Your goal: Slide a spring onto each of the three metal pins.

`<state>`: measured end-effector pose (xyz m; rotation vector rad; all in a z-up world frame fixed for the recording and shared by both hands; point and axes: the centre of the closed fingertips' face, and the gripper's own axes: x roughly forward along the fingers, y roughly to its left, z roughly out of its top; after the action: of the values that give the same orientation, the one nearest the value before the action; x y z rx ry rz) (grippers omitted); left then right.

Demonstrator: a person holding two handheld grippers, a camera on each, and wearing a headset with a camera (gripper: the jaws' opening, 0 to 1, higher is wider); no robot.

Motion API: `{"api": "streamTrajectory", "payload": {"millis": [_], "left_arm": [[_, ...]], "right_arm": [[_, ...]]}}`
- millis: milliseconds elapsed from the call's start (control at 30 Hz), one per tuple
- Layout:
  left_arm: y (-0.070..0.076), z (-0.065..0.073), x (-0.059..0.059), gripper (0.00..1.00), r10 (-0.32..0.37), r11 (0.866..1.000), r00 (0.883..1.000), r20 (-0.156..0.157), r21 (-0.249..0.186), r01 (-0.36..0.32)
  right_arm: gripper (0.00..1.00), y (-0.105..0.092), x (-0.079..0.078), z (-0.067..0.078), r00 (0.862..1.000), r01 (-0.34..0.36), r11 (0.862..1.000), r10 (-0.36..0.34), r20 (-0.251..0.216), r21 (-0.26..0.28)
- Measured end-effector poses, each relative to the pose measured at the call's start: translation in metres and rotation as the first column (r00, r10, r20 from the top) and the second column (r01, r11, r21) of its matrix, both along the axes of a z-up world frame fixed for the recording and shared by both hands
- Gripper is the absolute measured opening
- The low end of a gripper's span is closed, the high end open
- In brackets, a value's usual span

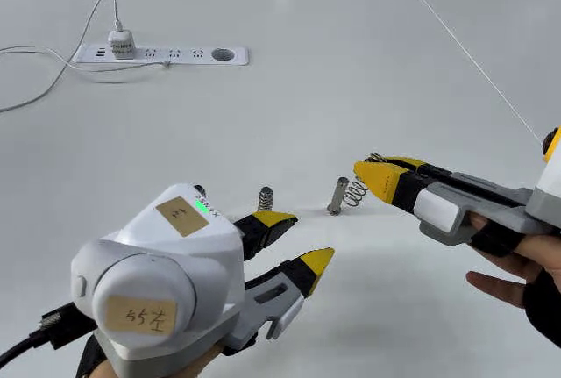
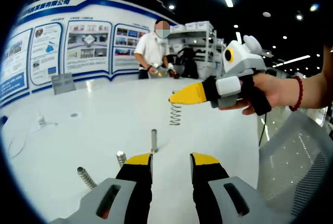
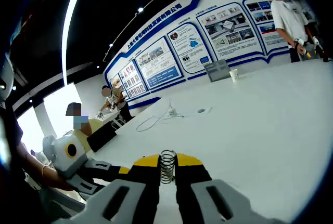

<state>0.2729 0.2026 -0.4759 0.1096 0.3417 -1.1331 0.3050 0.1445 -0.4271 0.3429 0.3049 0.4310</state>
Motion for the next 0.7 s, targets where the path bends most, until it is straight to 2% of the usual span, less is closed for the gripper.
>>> {"api": "streamTrajectory", "payload": {"millis": [233,433,700], "left_arm": [[0.013,-0.004,0.008,0.41,0.062,0.998,0.998,-0.024,0.019,-0.061],[0.022,-0.003,0.01,0.48,0.087,0.996,0.996,-0.027,0.027,-0.086],[0.036,-0.001,0.013,0.58,0.112,0.993,0.994,0.0,0.047,-0.112]], "right_arm": [[0.11,-0.007,0.009,0.003,1.0,0.012,0.999,-0.011,0.025,-0.048],[0.11,-0.012,0.018,0.0,0.999,0.028,0.996,-0.026,0.025,-0.082],[0.11,-0.011,0.028,-0.008,1.0,0.023,0.99,-0.02,0.023,-0.142]]}}
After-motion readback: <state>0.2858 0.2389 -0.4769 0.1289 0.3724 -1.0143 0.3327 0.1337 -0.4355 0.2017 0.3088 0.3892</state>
